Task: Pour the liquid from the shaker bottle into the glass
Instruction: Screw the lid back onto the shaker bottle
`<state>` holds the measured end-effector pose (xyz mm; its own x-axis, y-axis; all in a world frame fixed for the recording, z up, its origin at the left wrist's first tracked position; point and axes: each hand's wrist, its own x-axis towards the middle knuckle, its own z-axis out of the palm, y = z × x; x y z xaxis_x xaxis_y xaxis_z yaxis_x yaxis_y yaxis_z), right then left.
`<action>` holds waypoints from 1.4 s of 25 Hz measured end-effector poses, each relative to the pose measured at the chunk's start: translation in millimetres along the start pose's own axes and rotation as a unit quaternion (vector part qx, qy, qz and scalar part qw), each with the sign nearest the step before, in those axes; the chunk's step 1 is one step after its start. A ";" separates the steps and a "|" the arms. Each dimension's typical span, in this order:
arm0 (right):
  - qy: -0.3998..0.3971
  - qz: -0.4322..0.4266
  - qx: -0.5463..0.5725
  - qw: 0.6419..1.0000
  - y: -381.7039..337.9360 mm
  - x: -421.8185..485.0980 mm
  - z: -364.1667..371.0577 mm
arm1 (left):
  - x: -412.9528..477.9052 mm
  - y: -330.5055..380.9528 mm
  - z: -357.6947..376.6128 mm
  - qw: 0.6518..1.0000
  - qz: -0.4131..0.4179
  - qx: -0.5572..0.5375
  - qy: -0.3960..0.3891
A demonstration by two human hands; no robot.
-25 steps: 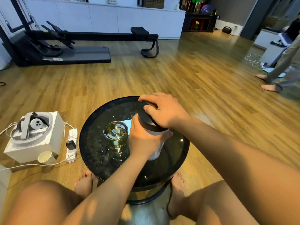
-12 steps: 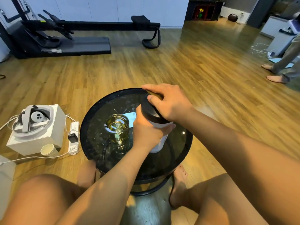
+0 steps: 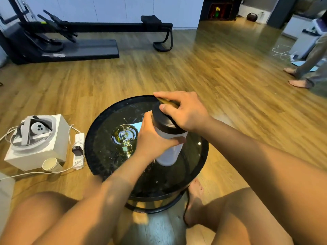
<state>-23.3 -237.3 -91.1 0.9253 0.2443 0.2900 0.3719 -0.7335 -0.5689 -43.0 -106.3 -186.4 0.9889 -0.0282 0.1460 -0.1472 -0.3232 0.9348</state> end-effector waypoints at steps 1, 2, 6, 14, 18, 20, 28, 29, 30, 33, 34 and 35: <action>-0.006 -0.002 0.002 1.000 1.4 1.8 -1.1 | 8.4 -2.5 -5.8 0.999 0.000 -0.003 -0.038; -0.010 -0.003 0.001 1.000 2.8 3.5 -1.4 | 14.9 -3.9 -8.5 0.998 -0.002 -0.010 -0.062; -0.007 0.003 0.000 1.000 5.3 7.5 2.6 | 19.9 -11.2 -0.1 0.998 -0.008 -0.036 -0.049; 0.020 0.017 0.013 1.000 7.6 4.7 5.4 | 10.6 -10.4 9.4 0.999 0.004 -0.039 -0.003; 0.038 0.017 0.021 0.999 7.8 4.2 7.5 | 9.3 -8.0 14.3 0.999 -0.023 -0.031 0.021; 0.043 0.021 0.022 0.999 8.1 4.6 9.1 | 9.0 -7.2 16.9 0.998 -0.042 -0.025 0.032; 0.060 0.020 0.026 0.998 8.2 5.5 12.5 | 7.0 -9.2 24.6 0.996 -0.057 -0.016 0.066; 0.061 0.020 0.025 0.998 7.8 5.4 12.7 | 6.2 -8.5 24.7 0.996 -0.056 -0.016 0.069; 0.064 0.019 0.025 0.997 7.5 5.3 12.9 | 5.5 -7.7 24.5 0.996 -0.055 -0.016 0.070; 0.069 0.020 0.022 0.997 6.3 5.4 13.0 | 4.4 -5.5 23.9 0.996 -0.050 -0.016 0.073; 0.069 0.021 0.022 0.997 6.0 5.5 13.0 | 4.0 -4.8 24.0 0.996 -0.050 -0.017 0.075; 0.070 0.022 0.022 0.997 5.6 5.4 13.1 | 3.6 -4.0 24.2 0.996 -0.050 -0.019 0.078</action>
<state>-15.2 -231.8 -102.8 0.9227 0.1200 0.3663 0.3372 -0.7118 -0.6162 -38.3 -128.0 -197.4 0.9838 0.1498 0.0980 -0.0526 -0.2810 0.9583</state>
